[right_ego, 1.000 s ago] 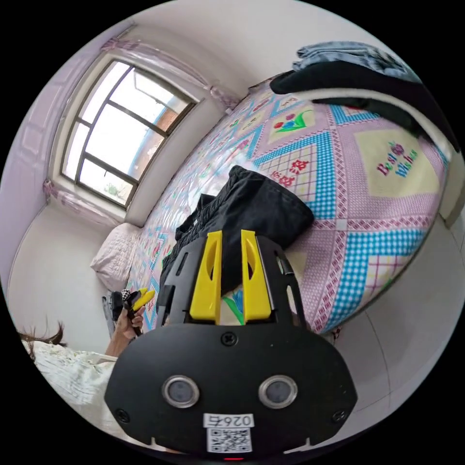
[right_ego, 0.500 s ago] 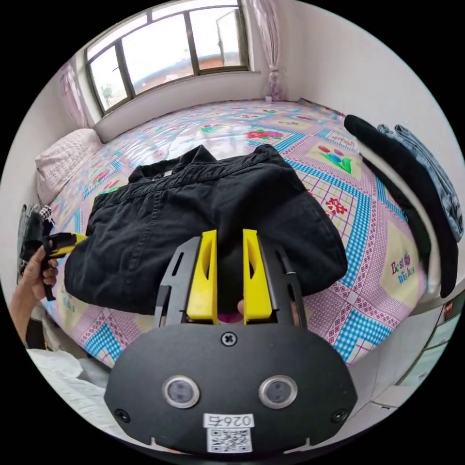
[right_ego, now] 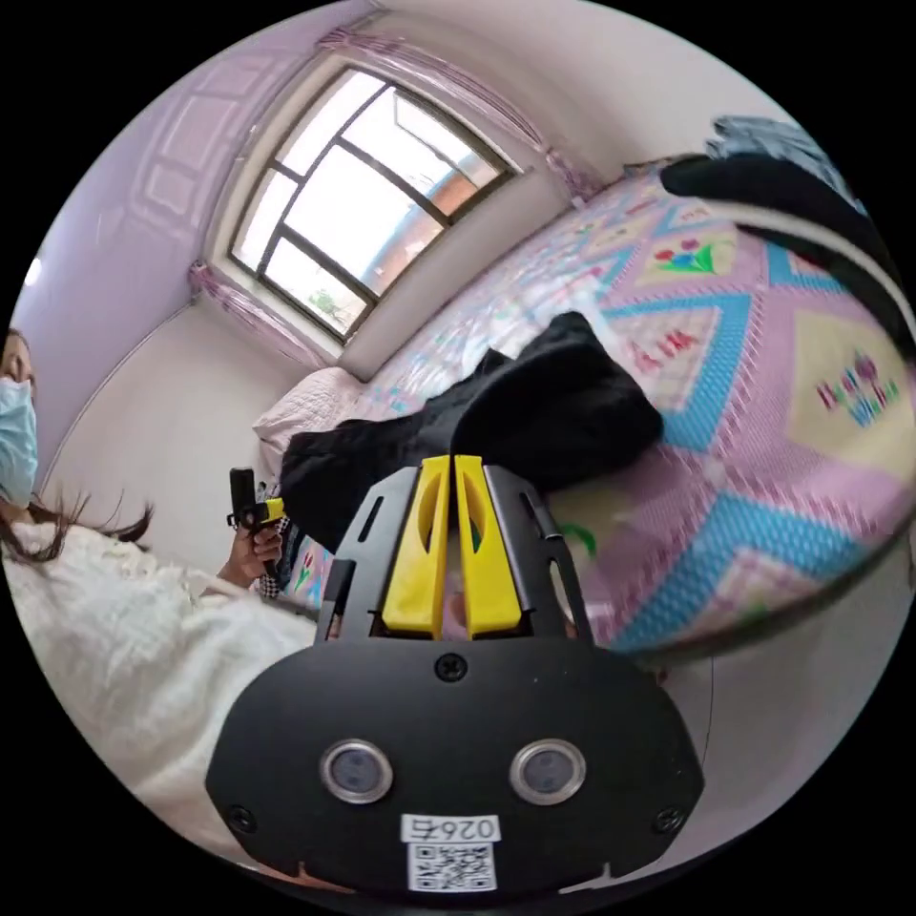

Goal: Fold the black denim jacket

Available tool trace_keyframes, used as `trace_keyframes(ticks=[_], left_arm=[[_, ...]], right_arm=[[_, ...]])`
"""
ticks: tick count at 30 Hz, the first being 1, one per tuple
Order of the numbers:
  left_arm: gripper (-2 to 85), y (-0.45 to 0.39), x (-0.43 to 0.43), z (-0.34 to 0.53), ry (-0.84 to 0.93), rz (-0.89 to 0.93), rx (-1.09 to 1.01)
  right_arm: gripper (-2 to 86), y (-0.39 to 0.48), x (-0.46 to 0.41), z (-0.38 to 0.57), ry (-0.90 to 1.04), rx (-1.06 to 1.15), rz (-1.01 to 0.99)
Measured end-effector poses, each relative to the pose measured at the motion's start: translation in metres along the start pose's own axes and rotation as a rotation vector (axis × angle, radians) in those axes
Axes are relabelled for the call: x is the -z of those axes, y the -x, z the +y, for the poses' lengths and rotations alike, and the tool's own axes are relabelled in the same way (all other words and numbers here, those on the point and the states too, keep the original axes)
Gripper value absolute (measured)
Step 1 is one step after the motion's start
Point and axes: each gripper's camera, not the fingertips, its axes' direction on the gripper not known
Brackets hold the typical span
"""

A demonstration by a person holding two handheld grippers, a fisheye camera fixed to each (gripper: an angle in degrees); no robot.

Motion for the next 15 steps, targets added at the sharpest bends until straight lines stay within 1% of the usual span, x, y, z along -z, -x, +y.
trace_keyframes(ticks=[1,2,4,5,6,8,9,10,11,12,14,15], left_arm=[[-1.0,0.005,-0.014,0.017,0.127,0.041,0.036],[-1.0,0.015,-0.028,0.039,0.234,0.069,0.112],[-1.0,0.031,-0.041,0.071,0.304,0.092,0.232],[-1.0,0.04,-0.039,0.088,0.278,0.12,0.294],[-1.0,0.045,-0.034,0.095,0.238,0.118,0.326],[-0.9,0.059,-0.001,0.113,-0.021,0.107,0.41],[-0.9,0.063,0.008,0.115,-0.091,0.089,0.433],[-0.8,0.068,0.024,0.117,-0.212,0.038,0.463],[-0.6,0.072,0.036,0.111,-0.289,-0.018,0.469],[-0.5,0.075,0.04,0.107,-0.316,-0.058,0.479],[1.4,0.083,0.049,0.083,-0.396,-0.257,0.535],[2.5,0.086,0.049,0.076,-0.408,-0.292,0.543]], right_arm=[[-1.3,-0.008,0.008,0.012,0.021,-0.027,0.009],[-1.1,-0.027,0.022,0.036,0.061,-0.104,0.046],[-1.0,-0.056,0.055,0.07,0.029,-0.255,0.142],[-0.9,-0.072,0.082,0.087,-0.039,-0.372,0.194],[-0.9,-0.081,0.109,0.098,-0.141,-0.44,0.217],[-0.7,-0.082,0.138,0.098,-0.253,-0.467,0.263],[-0.6,-0.077,0.144,0.086,-0.267,-0.432,0.302],[-0.3,-0.074,0.144,0.076,-0.264,-0.405,0.318],[0.3,-0.066,0.137,0.055,-0.244,-0.346,0.34],[1.2,-0.058,0.124,0.031,-0.21,-0.275,0.343],[2.3,-0.046,0.093,-0.007,-0.143,-0.166,0.329],[2.9,-0.038,0.069,-0.032,-0.095,-0.108,0.324]])
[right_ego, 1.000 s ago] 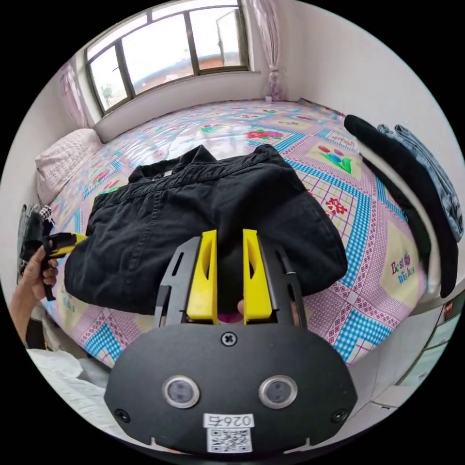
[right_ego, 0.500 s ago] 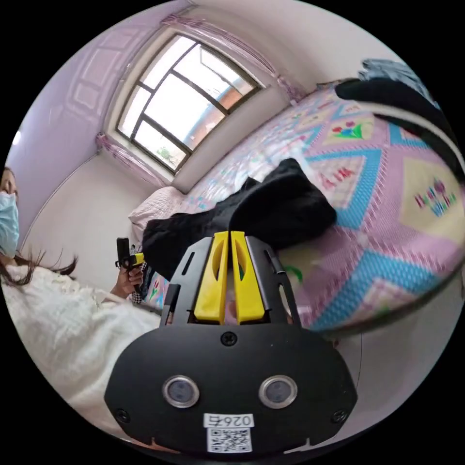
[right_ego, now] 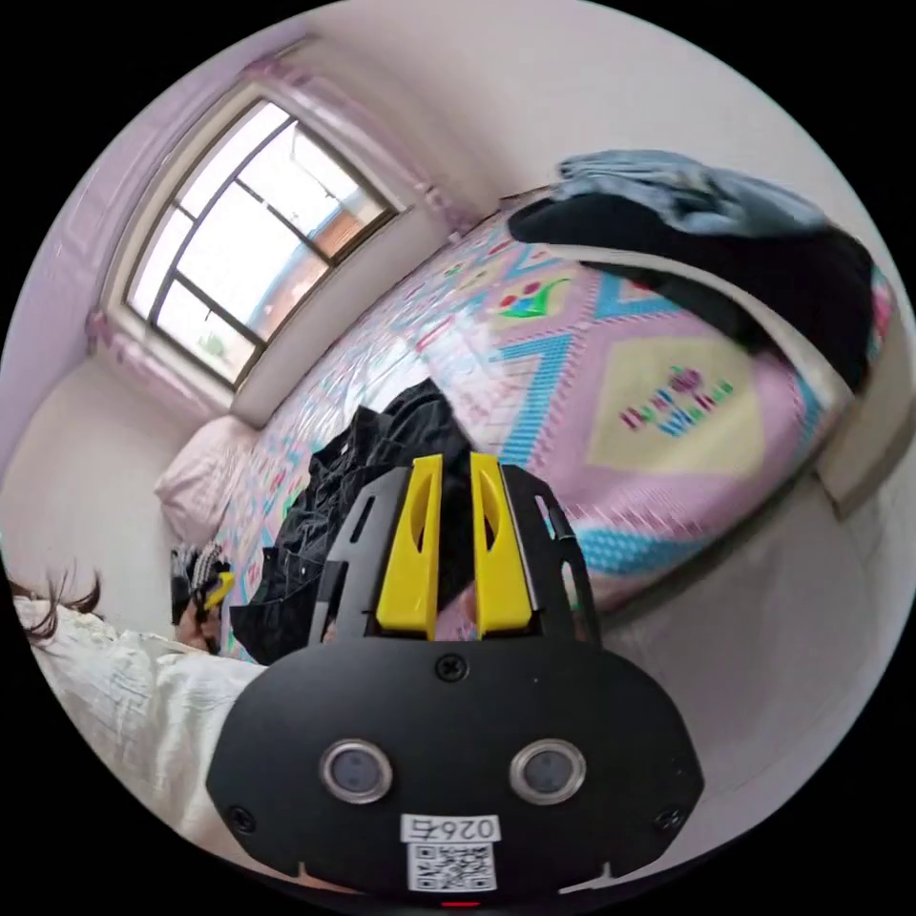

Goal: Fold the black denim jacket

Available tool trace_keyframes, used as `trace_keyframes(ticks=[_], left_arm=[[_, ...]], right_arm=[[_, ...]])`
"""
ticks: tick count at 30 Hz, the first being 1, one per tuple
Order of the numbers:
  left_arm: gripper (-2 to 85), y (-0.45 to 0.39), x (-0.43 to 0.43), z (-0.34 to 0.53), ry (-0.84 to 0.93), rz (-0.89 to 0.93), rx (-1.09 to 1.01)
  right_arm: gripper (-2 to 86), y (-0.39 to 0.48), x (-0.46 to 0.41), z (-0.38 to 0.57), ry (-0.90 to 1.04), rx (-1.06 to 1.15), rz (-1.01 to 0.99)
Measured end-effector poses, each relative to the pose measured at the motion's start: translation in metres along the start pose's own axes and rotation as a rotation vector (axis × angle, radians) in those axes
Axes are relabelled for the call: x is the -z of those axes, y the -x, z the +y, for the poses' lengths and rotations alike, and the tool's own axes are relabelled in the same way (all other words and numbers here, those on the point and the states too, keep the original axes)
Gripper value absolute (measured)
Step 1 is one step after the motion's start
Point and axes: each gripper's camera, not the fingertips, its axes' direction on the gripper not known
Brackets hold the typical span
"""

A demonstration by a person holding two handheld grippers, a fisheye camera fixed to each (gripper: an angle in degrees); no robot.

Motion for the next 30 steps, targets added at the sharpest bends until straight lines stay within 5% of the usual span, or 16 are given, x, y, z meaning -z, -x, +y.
trace_keyframes(ticks=[2,8,15,21,25,30], left_arm=[[10.4,-0.002,-0.023,-0.025,-0.02,-0.125,0.045],[16.0,-0.015,-0.085,-0.058,-0.075,-0.342,0.052],[15.9,-0.012,-0.161,-0.069,0.039,-0.398,0.067],[6.5,-0.029,-0.202,-0.057,0.111,-0.55,0.041],[2.2,-0.05,-0.227,-0.038,0.243,-0.578,-0.045],[1.0,-0.091,-0.174,0.008,-0.006,-0.345,-0.134]], right_arm=[[3.3,0.027,-0.034,-0.029,0.049,0.097,-0.006],[4.9,0.096,-0.132,-0.101,0.174,0.351,0.034],[9.2,0.123,-0.213,-0.131,0.313,0.628,-0.035],[12.7,0.151,-0.267,-0.103,0.441,0.953,0.042],[1.0,0.164,-0.257,-0.065,0.47,1.081,0.011],[-0.7,0.178,-0.169,-0.036,0.33,1.056,0.029]])
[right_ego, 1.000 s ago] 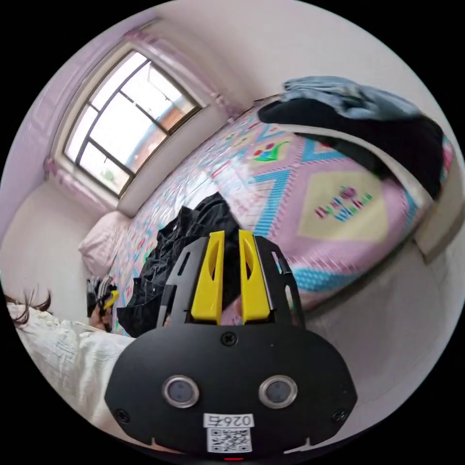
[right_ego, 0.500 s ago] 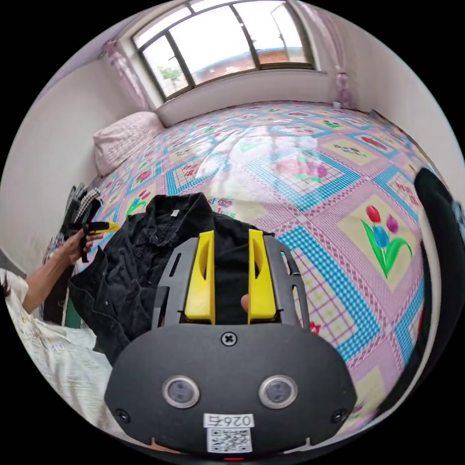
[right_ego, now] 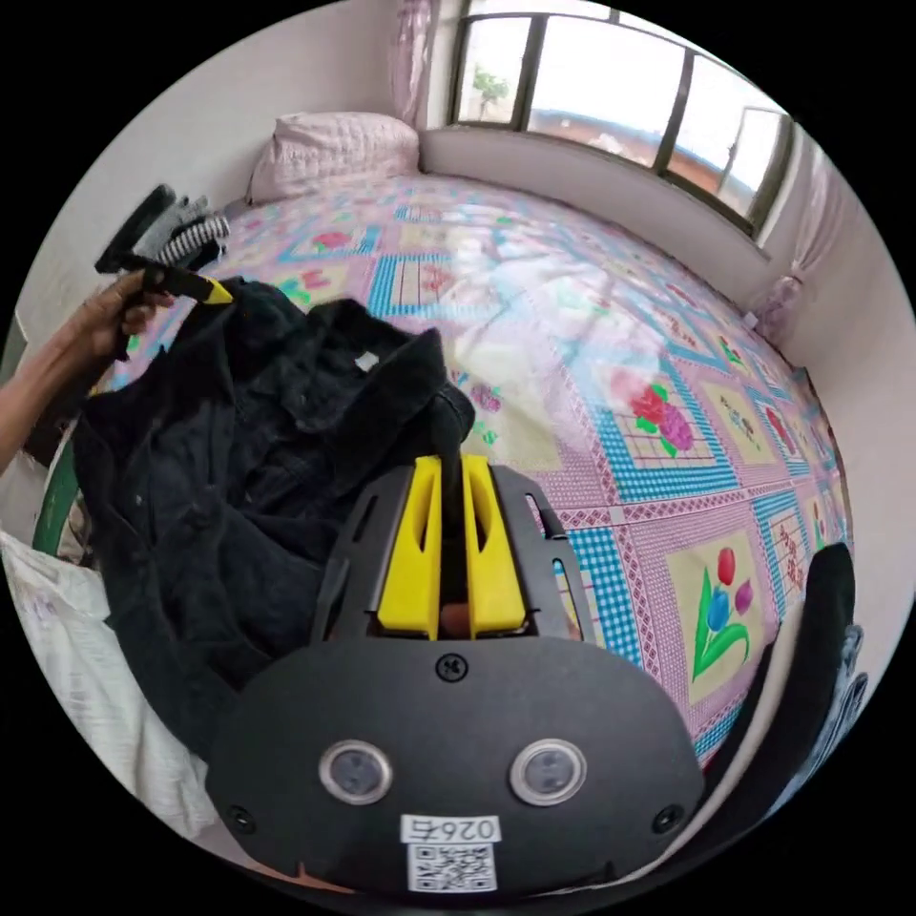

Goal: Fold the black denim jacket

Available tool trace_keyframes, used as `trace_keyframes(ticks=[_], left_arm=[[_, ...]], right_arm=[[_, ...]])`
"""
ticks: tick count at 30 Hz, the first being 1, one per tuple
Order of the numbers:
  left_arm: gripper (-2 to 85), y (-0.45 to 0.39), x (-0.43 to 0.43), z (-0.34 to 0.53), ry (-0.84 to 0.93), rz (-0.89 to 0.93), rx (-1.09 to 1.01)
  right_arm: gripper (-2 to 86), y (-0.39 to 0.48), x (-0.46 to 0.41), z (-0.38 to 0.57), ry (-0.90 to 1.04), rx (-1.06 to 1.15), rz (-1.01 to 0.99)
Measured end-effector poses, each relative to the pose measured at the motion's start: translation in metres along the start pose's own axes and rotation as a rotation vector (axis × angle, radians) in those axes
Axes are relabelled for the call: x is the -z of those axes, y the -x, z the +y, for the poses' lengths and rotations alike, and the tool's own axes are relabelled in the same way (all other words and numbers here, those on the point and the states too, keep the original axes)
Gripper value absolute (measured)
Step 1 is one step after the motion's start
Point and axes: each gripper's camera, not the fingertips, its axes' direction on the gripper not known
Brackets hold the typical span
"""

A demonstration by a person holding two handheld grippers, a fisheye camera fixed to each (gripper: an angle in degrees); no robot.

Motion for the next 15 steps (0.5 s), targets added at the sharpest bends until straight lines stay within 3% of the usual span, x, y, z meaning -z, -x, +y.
trace_keyframes(ticks=[4,6,8,10,13,15], left_arm=[[0.6,-0.024,0.085,0.052,-0.243,0.266,-0.125],[0.5,-0.037,0.13,0.08,-0.387,0.38,-0.204],[0.3,-0.055,0.19,0.114,-0.522,0.516,-0.313],[0.3,-0.077,0.233,0.138,-0.561,0.534,-0.421],[0.3,-0.123,0.305,0.193,-0.655,0.447,-0.615],[0.4,-0.151,0.343,0.227,-0.682,0.348,-0.703]], right_arm=[[-0.9,0.024,0.164,0.031,-0.299,-0.116,-0.045],[-0.9,0.077,0.288,0.069,-0.575,-0.082,0.125],[-0.9,0.123,0.344,0.085,-0.64,-0.044,0.347],[-0.9,0.156,0.379,0.089,-0.616,-0.037,0.485],[-1.0,0.219,0.468,0.125,-0.804,-0.051,0.492],[-1.0,0.28,0.512,0.14,-0.857,-0.019,0.632]])
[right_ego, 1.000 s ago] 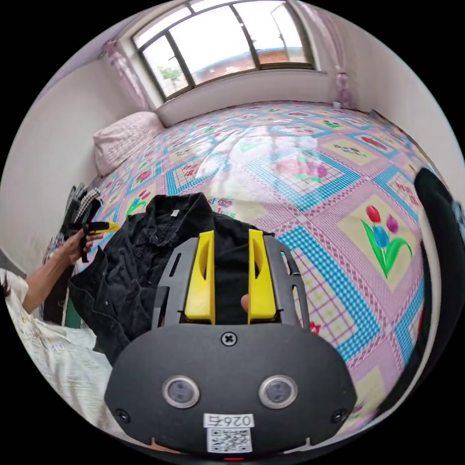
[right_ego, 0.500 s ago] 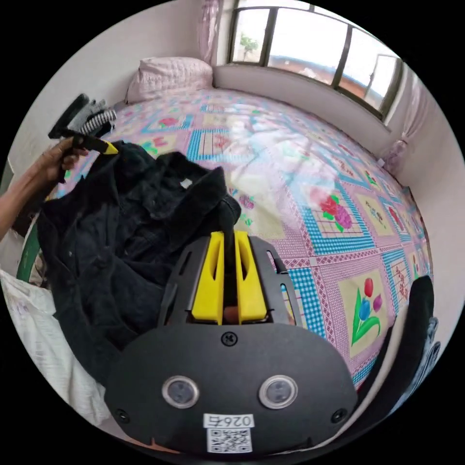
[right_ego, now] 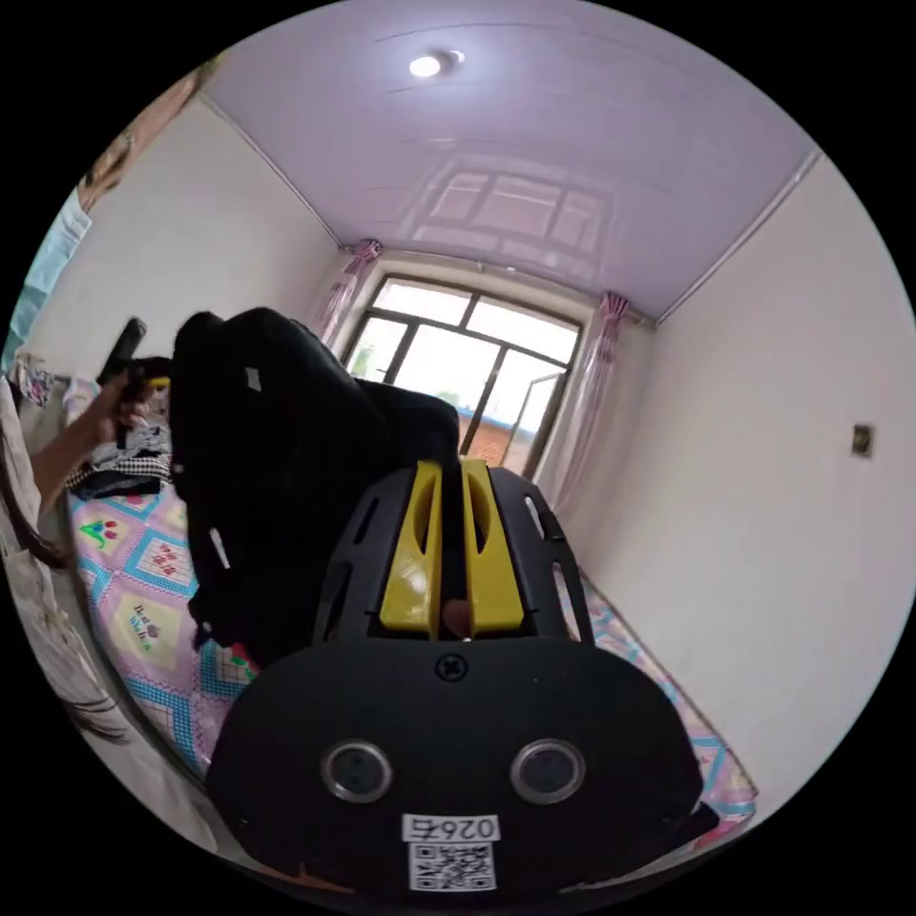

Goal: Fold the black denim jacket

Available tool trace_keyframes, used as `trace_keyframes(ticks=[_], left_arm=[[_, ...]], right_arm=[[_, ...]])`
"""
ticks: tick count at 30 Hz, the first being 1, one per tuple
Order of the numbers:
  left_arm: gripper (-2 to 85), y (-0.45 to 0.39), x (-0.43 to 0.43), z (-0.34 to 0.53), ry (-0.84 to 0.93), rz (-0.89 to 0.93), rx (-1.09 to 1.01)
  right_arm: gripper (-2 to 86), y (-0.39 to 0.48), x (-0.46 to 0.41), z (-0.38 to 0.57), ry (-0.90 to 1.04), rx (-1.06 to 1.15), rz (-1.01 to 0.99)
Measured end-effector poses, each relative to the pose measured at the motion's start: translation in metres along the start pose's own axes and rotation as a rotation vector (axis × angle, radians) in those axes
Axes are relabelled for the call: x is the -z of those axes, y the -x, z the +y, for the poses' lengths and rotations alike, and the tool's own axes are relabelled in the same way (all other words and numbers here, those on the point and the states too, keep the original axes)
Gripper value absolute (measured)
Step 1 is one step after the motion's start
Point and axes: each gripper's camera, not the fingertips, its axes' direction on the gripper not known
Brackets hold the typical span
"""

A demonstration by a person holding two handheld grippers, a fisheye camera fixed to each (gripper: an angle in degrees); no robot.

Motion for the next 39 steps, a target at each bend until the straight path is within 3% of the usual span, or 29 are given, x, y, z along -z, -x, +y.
trace_keyframes(ticks=[2,8,13,19,22,25,27,29,31,32,34,39], left_arm=[[0.5,-0.054,0.031,-0.016,0.055,-0.142,-0.113],[0.6,-0.152,0.116,-0.027,-0.067,-0.19,-0.344],[0.8,-0.175,0.131,-0.037,-0.061,-0.199,-0.356],[1.4,-0.122,0.086,-0.042,0.008,-0.087,-0.202],[2.2,-0.056,0.029,-0.038,0.073,-0.084,-0.062],[3.8,0.049,-0.059,-0.026,0.148,-0.142,0.132],[4.2,0.123,-0.12,-0.011,0.163,-0.27,0.206],[0.7,0.226,-0.193,0.027,0.292,-0.584,0.362],[-0.3,0.283,-0.228,0.07,0.427,-0.724,0.564],[-0.6,0.292,-0.244,0.1,0.419,-0.653,0.564],[-0.8,0.29,-0.265,0.144,0.429,-0.547,0.54],[-0.7,0.287,-0.322,0.261,0.737,-0.598,0.529]], right_arm=[[-1.0,0.012,0.037,-0.024,-0.037,0.02,0.009],[-0.9,0.054,0.159,-0.086,-0.235,0.113,0.138],[-0.8,0.08,0.171,-0.125,-0.173,0.227,0.212],[-0.9,0.075,0.156,-0.136,-0.148,0.216,0.208],[-0.9,0.066,0.102,-0.13,-0.071,0.201,0.174],[-0.6,0.055,-0.01,-0.111,0.103,0.196,0.11],[0.4,0.046,-0.145,-0.082,0.239,0.183,0.102],[1.2,0.042,-0.269,-0.041,0.374,0.191,0.157],[1.0,0.038,-0.376,0.013,0.631,0.131,0.134],[0.7,0.045,-0.411,0.047,0.725,0.111,0.054],[-0.5,0.064,-0.417,0.091,0.678,0.069,-0.017],[-1.4,0.154,-0.419,0.236,0.751,0.189,-0.033]])
